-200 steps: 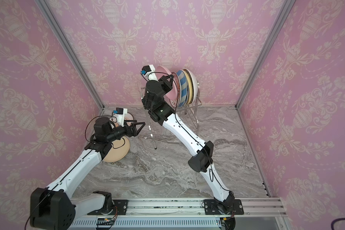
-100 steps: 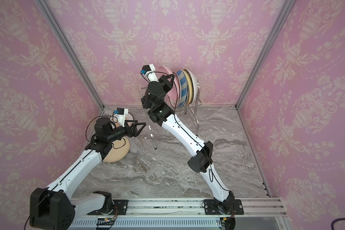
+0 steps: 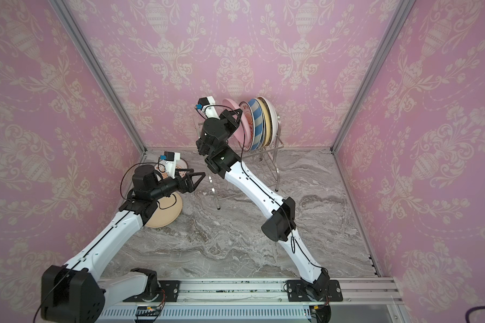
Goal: Load plates into a dish rack
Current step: Place the plate on the dish rack.
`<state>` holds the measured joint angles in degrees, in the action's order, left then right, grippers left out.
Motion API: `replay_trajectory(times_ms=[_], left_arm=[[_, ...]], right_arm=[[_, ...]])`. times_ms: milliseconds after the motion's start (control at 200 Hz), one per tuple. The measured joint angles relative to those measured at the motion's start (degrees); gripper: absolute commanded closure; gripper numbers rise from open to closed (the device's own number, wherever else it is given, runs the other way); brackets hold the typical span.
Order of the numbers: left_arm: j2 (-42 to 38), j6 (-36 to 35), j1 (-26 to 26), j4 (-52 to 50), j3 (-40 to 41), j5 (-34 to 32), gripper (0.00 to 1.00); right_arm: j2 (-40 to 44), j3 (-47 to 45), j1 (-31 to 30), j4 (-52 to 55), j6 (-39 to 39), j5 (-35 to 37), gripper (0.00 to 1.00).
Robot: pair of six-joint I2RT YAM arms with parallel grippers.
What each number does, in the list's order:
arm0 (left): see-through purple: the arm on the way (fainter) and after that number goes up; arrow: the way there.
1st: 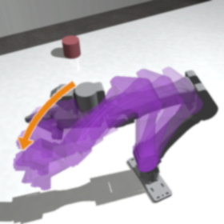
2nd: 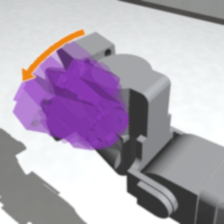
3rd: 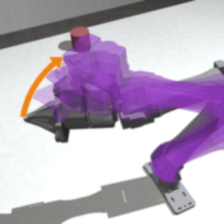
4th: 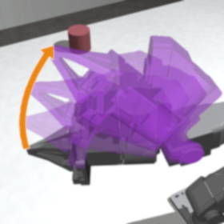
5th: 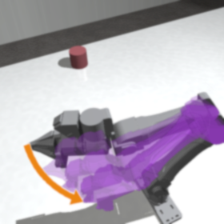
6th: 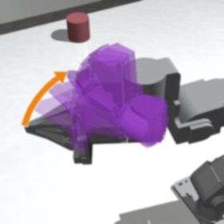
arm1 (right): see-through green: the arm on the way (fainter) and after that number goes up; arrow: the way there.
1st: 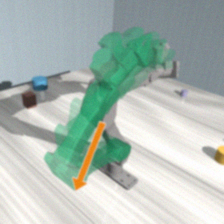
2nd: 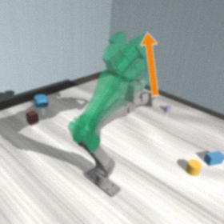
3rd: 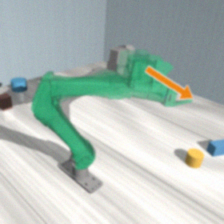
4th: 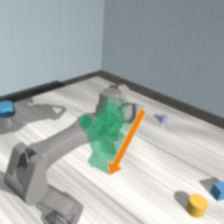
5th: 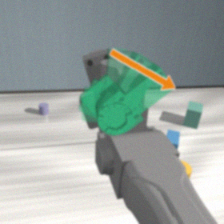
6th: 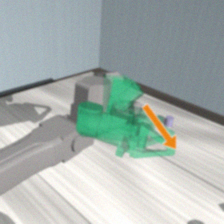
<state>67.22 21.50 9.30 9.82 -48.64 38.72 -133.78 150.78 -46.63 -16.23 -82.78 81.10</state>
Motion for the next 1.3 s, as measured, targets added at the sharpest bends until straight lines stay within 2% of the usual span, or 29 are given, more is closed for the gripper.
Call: replay_trajectory(times_ms=[500,831,911,996,1121,1296], left_arm=[[0.0,0.0,0.2,-0.1,0.0,0.0,0.01],[0.0,-0.5,0.2,-1.2,0.0,0.0,0.01],[-0.1,-1.0,0.2,-1.8,0.0,0.0,0.01],[-0.1,-1.3,0.2,-2.3,-0.1,0.0,0.01],[-0.1,-1.6,0.2,-2.9,-0.3,0.0,0.01],[-0.1,-1.7,0.2,-3.8,-0.7,0.0,0.01]], right_arm=[[0.3,-1.4,0.1,3.2,5.0,1.9,1.0],[3.5,-2.6,-0.1,17.1,19.5,1.8,1.0],[3.5,-2.5,-0.1,19.2,21.8,1.8,0.95],[3.6,-2.1,-0.1,22.1,25.2,1.8,0.79],[3.9,-2.1,-0.2,28.8,30.4,0.7,0.66],[4.0,-2.1,-0.4,35.1,35.3,-0.6,0.62]])
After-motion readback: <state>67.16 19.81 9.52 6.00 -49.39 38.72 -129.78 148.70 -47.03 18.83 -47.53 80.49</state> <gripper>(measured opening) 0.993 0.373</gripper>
